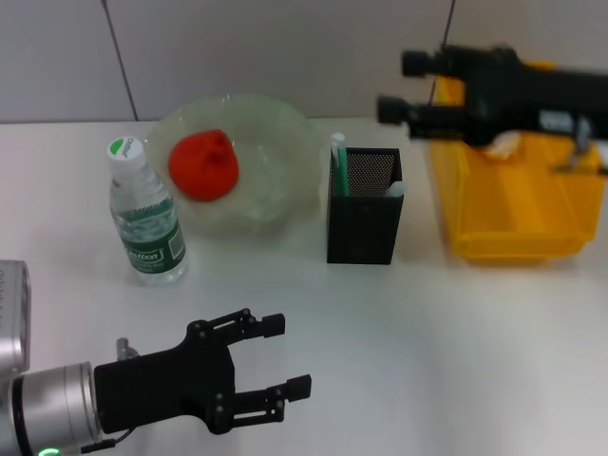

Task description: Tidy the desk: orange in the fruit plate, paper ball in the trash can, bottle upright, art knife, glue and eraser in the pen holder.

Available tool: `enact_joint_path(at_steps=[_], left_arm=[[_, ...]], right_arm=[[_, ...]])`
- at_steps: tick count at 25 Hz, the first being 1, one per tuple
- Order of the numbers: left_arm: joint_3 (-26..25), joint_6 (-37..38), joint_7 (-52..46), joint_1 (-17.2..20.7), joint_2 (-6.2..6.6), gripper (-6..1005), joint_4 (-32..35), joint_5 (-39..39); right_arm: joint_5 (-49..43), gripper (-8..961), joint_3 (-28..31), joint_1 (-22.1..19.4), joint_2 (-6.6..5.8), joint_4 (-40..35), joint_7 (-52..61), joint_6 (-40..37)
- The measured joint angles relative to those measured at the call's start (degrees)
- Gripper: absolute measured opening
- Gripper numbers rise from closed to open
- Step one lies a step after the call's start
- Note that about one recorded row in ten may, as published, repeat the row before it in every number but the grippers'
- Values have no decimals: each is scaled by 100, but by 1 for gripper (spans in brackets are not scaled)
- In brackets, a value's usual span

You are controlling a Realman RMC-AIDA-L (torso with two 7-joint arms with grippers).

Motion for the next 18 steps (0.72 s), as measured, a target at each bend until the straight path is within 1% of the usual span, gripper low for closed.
enact_joint_path(at_steps=[1, 2, 3, 4, 5, 7, 8, 9, 10, 11, 12, 13, 14, 18], left_arm=[[0, 1, -4, -8, 1, 807, -1, 5], [0, 1, -4, -8, 1, 807, -1, 5], [0, 4, -11, -15, 6, 807, 10, 24], [0, 10, -16, -16, 18, 807, 26, 30], [0, 10, -16, -16, 18, 807, 26, 30], [-3, 13, -23, -3, 36, 807, 46, 31], [-5, 13, -28, 2, 39, 807, 54, 31], [-9, 13, -37, 8, 43, 807, 68, 32], [-9, 13, -57, 17, 47, 807, 99, 32], [-9, 13, -57, 17, 47, 807, 99, 32], [-5, 11, -81, 25, 48, 807, 133, 34], [1, -4, -107, 30, 49, 807, 179, 34], [2, -23, -112, 28, 54, 807, 197, 35], [16, -45, -113, 14, 67, 807, 200, 42]], right_arm=[[362, 790, 2, -102, -86, 728, -586, -322], [362, 790, 2, -102, -86, 728, -586, -322], [418, 789, 20, -123, -151, 1175, -930, -536], [417, 789, 36, -139, -233, 1815, -1447, -876], [417, 789, 36, -139, -233, 1815, -1447, -876], [309, 789, 46, -178, -290, 2435, -1942, -1138], [245, 789, 45, -213, -297, 2593, -2075, -1185], [53, 789, 45, -322, -293, 2830, -2335, -1226], [53, 789, 45, -322, -293, 2830, -2335, -1226], [-144, 789, 47, -427, -241, 2907, -2524, -1214], [-144, 790, 47, -427, -241, 2907, -2524, -1214], [-261, 790, 44, -478, -206, 2926, -2644, -1187], [-413, 790, 43, -545, -148, 2964, -2783, -1122], [-602, 790, 45, -590, -110, 3004, -2922, -1077]])
